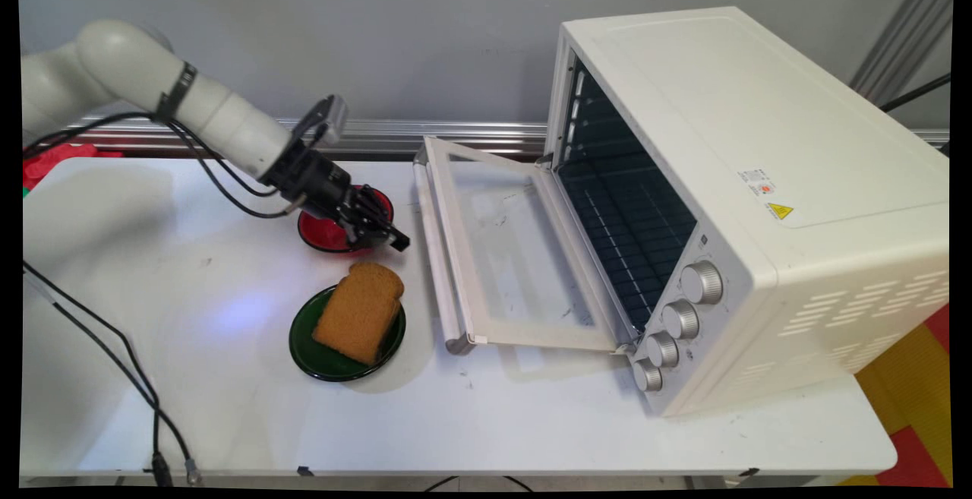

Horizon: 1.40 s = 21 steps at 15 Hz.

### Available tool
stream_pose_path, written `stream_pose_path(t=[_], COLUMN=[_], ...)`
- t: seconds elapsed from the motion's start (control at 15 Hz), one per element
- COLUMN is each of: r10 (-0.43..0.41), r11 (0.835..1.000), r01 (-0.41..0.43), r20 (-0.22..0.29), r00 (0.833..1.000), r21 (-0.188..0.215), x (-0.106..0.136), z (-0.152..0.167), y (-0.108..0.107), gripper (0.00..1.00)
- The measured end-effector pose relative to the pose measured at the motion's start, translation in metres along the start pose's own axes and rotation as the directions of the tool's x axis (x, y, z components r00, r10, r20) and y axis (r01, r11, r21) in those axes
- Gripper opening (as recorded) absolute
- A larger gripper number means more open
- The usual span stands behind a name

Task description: Close the oven

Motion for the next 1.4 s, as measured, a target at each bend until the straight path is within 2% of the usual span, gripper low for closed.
stream_pose_path(t=[0.33, 0.67, 1.4], r10=[0.02, 0.035, 0.065], r11=[1.0, 0.999, 0.998], r01=[-0.02, -0.035, -0.064], r20=[-0.023, -0.048, -0.13], r00=[1.0, 0.998, 0.989], r21=[0.004, 0.007, 0.011], x=[0.003, 0.011, 0.045], z=[0.027, 0.038, 0.025], y=[-0.005, -0.007, -0.006], gripper=[0.0, 0.0, 0.0])
